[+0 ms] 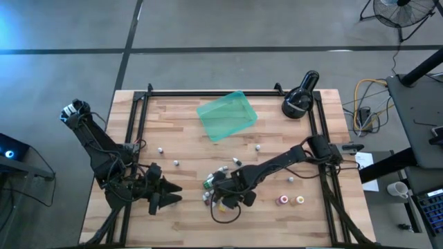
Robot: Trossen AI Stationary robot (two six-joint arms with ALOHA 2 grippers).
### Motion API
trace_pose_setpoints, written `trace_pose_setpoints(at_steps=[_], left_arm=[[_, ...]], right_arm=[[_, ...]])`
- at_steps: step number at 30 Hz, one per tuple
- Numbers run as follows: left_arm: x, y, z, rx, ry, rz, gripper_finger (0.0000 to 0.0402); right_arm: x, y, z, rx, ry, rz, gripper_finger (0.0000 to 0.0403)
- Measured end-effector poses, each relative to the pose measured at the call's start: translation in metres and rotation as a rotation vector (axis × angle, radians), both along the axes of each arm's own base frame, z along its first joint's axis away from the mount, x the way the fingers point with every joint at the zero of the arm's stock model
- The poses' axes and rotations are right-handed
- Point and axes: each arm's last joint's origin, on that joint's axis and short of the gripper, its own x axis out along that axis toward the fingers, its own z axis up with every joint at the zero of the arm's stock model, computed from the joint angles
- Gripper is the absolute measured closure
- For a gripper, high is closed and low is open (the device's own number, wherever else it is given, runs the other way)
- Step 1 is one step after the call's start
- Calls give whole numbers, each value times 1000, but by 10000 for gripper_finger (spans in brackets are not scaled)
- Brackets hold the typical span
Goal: Pick & Place food coloring
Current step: Adjust the orange big food coloring bottle
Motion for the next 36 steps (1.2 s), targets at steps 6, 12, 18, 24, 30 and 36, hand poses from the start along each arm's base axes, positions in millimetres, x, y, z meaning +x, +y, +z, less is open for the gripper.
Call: trace_pose_setpoints(at_steps=[6, 12, 18, 24, 30, 36], left_arm=[[0, 0, 0, -2, -2, 8, 177], [0, 1, 0, -1, -8, 27, 177], [0, 1, 0, -4, -7, 27, 177], [0, 1, 0, 12, -13, 38, 177], [0, 2, 0, 33, -18, 45, 177], [1, 3, 1, 40, -24, 67, 177]], right_arm=[[0, 0, 0, -15, -4, -7, 257], [-1, -1, 0, -22, 0, -9, 297], [-10, -6, 1, -45, 107, -194, 292], [-28, -17, 10, -117, 323, -503, 290], [-43, -36, 25, -204, 523, -765, 293], [-56, -62, 25, -172, 778, -1000, 290]])
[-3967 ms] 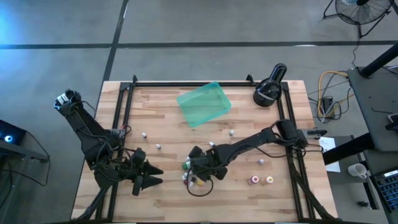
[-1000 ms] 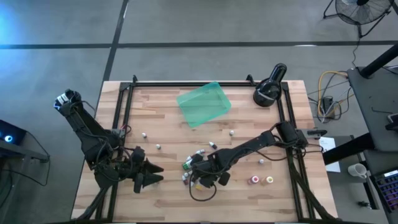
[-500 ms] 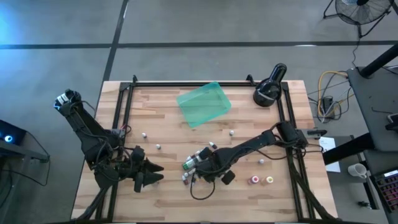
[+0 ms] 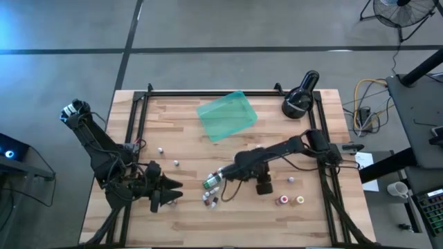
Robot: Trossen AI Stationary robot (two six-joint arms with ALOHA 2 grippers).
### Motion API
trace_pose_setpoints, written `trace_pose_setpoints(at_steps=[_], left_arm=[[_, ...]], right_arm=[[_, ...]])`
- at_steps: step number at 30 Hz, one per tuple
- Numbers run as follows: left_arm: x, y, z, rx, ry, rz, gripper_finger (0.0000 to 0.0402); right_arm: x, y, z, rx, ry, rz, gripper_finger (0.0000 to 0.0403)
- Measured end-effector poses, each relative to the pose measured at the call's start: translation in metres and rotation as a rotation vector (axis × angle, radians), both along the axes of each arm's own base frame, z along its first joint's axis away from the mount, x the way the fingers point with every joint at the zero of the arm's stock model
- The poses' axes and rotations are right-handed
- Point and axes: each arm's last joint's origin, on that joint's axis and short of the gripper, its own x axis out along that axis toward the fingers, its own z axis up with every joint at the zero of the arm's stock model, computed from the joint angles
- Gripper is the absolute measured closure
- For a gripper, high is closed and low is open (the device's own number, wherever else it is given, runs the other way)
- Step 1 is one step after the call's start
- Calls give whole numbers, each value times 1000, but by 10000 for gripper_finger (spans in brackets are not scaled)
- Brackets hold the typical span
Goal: Pick & Place food coloring
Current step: Adjust the orange big food coloring bottle
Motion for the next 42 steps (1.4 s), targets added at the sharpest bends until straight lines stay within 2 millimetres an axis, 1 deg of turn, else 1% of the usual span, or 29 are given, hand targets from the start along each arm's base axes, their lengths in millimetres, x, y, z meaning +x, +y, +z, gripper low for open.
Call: trace_pose_setpoints(at_steps=[4, 9, 13, 20, 27, 30, 35, 42], left_arm=[[0, 0, 0, 2, -3, 9, 177], [0, 1, 0, -2, -5, 17, 177], [0, 1, 0, -2, -6, 19, 177], [0, 1, 0, -2, -6, 19, 177], [0, 1, 0, 3, -5, 18, 177], [0, 1, 0, 8, -1, 17, 177], [0, 1, -2, 24, 11, 17, 177], [-1, 1, -3, 48, 16, 11, 177]], right_arm=[[-2, -13, -5, 55, 57, -200, 290], [-8, -27, -16, 11, 123, -314, 289], [-9, -37, -19, 4, 138, -342, 289], [-8, -53, -17, 0, 129, -384, 292], [-8, -52, -15, 72, 144, -446, 296], [-8, -52, -14, 68, 147, -472, 297], [-12, -51, 2, 62, 118, -542, 297], [-20, -47, 34, 165, 101, -698, 298]])
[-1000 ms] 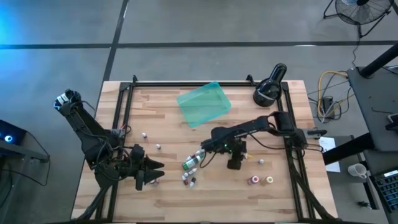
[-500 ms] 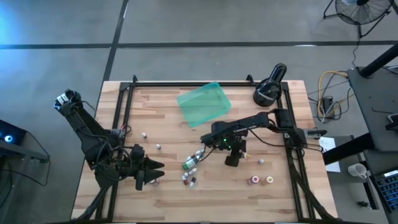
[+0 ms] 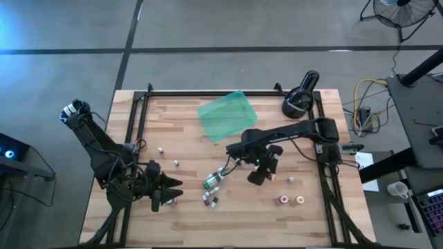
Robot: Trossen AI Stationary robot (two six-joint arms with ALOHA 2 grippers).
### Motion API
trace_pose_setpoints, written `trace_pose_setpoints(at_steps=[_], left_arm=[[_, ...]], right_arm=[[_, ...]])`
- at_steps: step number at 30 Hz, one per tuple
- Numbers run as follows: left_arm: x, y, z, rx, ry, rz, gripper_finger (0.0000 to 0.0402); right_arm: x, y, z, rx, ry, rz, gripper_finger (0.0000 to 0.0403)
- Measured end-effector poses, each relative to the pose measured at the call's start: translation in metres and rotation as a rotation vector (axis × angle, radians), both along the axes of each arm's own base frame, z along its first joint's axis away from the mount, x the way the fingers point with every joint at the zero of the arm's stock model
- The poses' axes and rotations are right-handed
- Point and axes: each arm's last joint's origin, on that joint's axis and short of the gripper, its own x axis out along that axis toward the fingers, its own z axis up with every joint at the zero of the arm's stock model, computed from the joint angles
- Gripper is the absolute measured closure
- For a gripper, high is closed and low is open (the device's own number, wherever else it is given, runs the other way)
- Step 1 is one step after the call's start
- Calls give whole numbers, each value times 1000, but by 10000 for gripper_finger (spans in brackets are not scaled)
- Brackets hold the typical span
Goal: Pick & Place food coloring
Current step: Adjust the orange big food coloring bottle
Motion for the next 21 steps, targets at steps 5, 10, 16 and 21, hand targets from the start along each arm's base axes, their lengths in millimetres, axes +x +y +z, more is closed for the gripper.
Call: trace_pose_setpoints(at_steps=[5, 10, 16, 21], left_arm=[[0, 0, 0, 18, 0, -5, 177], [0, 0, 0, 28, 1, -8, 177], [0, 0, 0, 47, 1, -13, 177], [0, 0, 0, 53, 2, -15, 177]], right_arm=[[-13, 1, 3, 42, 42, -71, 298], [-41, 4, -11, 155, 165, -147, 298], [-84, 4, -38, 223, 365, -236, 297], [-113, 3, -52, 258, 476, -284, 290]])
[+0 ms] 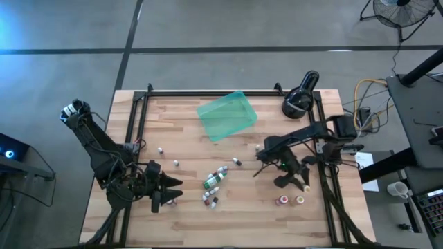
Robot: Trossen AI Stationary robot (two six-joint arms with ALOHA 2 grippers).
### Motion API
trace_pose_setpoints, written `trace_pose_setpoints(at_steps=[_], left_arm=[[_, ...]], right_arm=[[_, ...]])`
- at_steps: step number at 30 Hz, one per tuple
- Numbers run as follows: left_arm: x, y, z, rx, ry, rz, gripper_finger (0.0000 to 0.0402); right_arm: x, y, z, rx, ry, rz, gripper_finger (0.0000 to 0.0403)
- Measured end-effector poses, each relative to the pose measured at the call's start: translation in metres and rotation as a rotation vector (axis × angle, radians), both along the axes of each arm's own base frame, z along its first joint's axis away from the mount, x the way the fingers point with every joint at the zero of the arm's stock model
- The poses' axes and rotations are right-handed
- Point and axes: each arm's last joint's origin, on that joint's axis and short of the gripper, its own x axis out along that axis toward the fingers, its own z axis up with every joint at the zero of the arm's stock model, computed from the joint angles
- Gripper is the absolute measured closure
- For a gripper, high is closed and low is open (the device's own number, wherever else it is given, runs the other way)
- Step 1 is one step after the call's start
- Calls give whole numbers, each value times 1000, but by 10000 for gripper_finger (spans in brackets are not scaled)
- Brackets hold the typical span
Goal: Pick & Place food coloring
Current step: Adjust the orange big food coloring bottle
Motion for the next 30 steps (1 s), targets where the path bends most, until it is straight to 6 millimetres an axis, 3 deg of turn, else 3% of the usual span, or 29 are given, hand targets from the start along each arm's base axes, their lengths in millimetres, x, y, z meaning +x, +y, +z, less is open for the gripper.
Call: trace_pose_setpoints(at_steps=[20, 30], left_arm=[[0, 0, 0, -1, 0, 0, 177], [0, 0, 0, -2, 0, 0, 177]], right_arm=[[-47, -3, -21, 93, 129, -76, 287], [-53, -4, -37, 62, 87, -90, 287]])
